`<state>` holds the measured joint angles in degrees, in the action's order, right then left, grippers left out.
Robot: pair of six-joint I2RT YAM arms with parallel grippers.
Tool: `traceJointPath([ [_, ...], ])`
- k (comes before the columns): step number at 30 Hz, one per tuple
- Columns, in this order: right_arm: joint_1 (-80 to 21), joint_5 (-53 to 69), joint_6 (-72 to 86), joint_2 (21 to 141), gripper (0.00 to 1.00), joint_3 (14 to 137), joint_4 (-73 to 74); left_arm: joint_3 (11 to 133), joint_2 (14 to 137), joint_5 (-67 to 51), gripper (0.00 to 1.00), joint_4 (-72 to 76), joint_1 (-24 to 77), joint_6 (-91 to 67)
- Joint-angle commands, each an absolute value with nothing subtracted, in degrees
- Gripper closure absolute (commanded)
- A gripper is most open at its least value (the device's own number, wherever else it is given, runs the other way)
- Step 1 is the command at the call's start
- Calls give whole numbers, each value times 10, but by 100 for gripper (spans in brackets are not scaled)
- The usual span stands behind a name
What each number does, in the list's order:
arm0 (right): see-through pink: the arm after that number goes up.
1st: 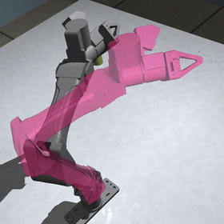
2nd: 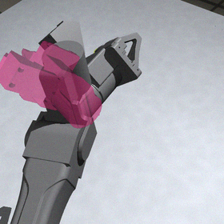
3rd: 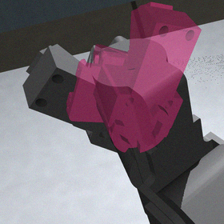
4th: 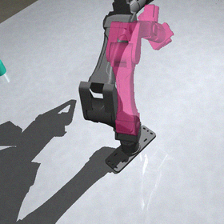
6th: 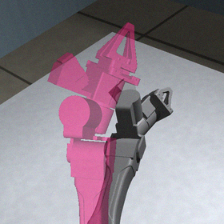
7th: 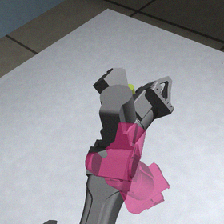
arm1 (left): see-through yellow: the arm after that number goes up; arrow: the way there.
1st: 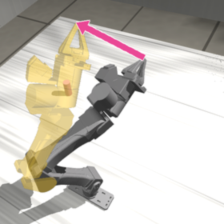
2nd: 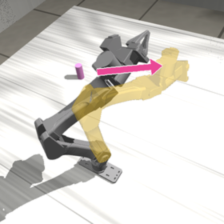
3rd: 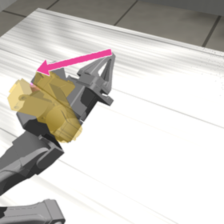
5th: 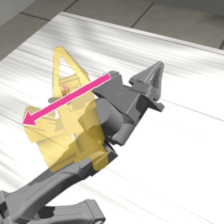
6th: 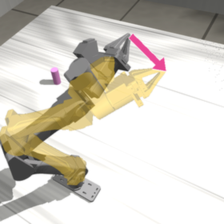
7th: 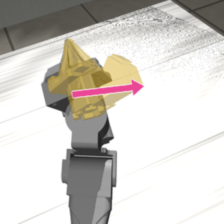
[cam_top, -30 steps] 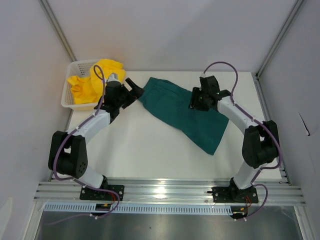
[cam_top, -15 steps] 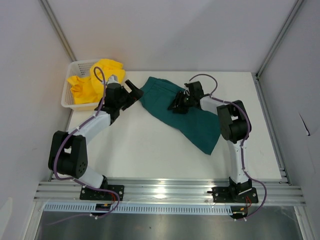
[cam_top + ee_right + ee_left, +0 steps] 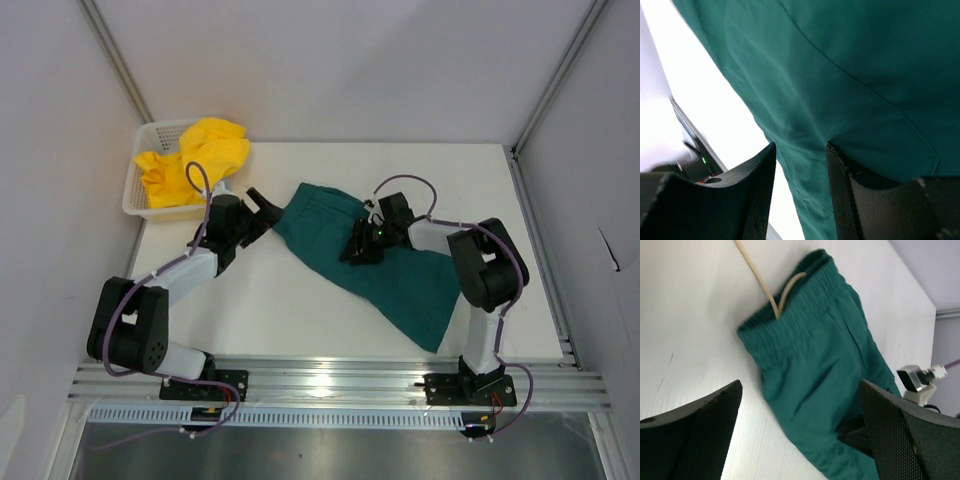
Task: Fold and stack the shorts
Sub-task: Fold the shorts
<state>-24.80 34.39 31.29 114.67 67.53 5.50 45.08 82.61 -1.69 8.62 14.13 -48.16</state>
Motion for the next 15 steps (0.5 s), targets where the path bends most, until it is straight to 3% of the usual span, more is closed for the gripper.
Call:
traceJointPath([
  [1,-236,297,239,1107,52,595,145,388,786,-18,1,148,144,-518],
  [8,-212,272,213,1032,46,577,192,264,745,-17,1,231,172,-562],
  [15,-221,318,260,1014,42,665,183,252,773,-36,1,314,178,-592],
])
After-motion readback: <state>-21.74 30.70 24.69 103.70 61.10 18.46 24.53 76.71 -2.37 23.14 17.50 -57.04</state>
